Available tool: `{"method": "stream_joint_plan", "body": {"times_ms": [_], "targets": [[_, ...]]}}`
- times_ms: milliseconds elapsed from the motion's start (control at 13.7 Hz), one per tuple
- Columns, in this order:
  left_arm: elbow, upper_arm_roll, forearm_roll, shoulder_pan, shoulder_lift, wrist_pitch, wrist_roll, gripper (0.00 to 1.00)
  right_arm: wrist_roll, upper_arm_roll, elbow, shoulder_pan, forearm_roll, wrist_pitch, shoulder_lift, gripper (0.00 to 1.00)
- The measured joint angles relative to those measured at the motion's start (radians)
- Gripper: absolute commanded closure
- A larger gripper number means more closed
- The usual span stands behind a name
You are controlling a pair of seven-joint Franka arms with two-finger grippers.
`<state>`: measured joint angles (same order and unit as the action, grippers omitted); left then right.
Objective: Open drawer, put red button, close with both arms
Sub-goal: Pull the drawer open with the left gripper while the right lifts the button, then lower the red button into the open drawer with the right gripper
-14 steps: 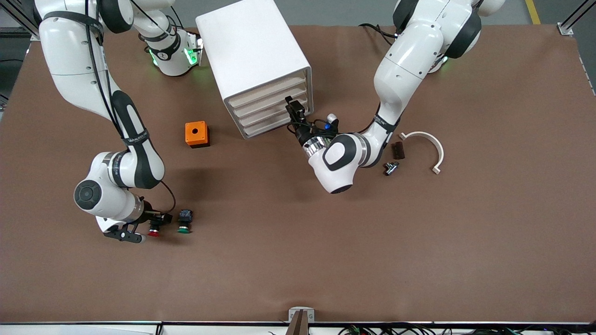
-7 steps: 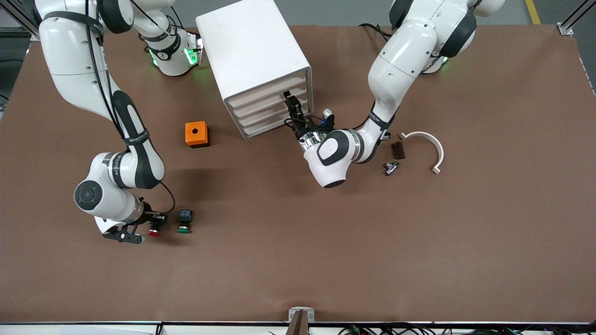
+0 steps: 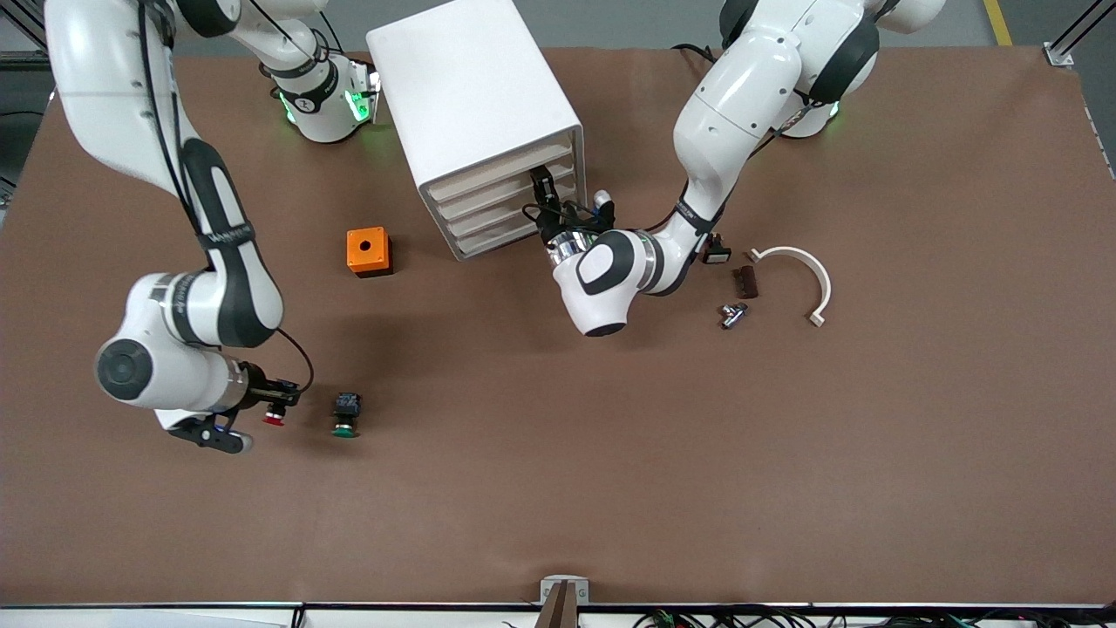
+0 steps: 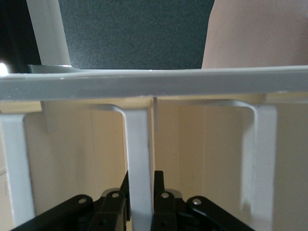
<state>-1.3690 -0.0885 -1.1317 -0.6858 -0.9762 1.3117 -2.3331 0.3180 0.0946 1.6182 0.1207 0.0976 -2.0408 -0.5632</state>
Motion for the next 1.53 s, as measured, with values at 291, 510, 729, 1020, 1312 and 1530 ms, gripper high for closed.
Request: {"method": "stream_joint_plan", "body": {"times_ms": [291,510,729,1020,1312,1530], "targets": [[-0.001,0.005,0.0,0.0,-0.002,-0.001,-0.011,0.96,0.204,-0.006,0.005,0.045,0.0,0.158,0.145,1.0],[-0.001,0.011,0.0,0.009,-0.002,-0.008,-0.014,0.96,0.366,-0.007,0.01,0.108,0.0,0.222,0.205,1.0],[-0.001,0.014,0.001,0.024,-0.002,-0.013,-0.014,0.96,0.495,-0.009,0.045,0.165,0.001,0.237,0.256,1.0],[0.0,0.016,0.002,0.067,-0.002,-0.017,-0.015,0.95,0.65,-0.01,0.085,0.236,0.024,0.237,0.293,1.0],[0.004,0.017,0.003,0.136,-0.002,-0.015,-0.016,0.94,0.802,-0.011,0.092,0.317,0.035,0.235,0.299,1.0],[0.009,0.016,0.002,0.188,-0.002,-0.01,-0.016,0.92,0.925,-0.013,0.093,0.395,0.04,0.221,0.301,1.0]]}}
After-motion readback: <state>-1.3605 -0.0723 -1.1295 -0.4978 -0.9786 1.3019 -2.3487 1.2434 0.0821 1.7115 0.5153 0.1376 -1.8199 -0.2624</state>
